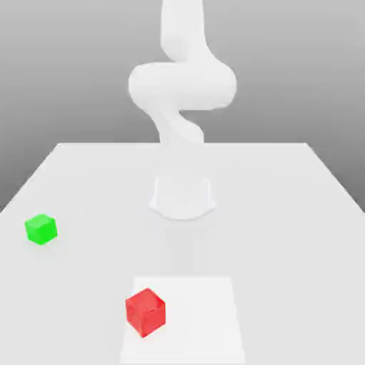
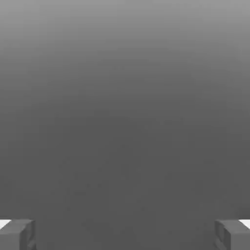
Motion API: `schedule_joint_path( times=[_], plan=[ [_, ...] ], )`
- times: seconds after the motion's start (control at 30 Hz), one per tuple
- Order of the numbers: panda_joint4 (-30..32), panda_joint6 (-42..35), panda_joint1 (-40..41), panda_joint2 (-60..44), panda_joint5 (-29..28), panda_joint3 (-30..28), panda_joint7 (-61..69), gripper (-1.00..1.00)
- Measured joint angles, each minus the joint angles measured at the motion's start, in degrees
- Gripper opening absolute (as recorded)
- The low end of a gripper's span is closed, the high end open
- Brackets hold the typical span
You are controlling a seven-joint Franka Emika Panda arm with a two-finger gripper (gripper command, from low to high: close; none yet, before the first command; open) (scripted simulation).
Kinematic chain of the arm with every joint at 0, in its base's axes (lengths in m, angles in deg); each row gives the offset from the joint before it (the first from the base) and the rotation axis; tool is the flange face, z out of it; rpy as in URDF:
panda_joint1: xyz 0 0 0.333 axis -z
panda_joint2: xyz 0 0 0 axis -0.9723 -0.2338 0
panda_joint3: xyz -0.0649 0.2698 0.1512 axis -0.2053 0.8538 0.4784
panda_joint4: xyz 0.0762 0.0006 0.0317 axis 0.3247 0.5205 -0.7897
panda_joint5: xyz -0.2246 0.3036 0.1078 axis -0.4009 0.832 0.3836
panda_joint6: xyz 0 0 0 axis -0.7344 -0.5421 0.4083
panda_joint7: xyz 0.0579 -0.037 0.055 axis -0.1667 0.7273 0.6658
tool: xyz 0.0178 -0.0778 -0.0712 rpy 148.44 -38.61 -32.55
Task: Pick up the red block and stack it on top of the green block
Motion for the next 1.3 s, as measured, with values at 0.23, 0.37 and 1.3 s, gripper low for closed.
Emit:
schedule_joint_path(
  times=[0.23,0.37,1.3],
  plan=[
    [5.9,7.4,5.9,-14.9,-1.6,3.2,-12.8,0.00],
    [9.2,11.5,8.5,-23.3,-2.6,4.2,-20.0,0.00],
    [17.5,27.1,10.9,-50.6,-1.5,2.7,-37.1,-1.00]
  ],
)
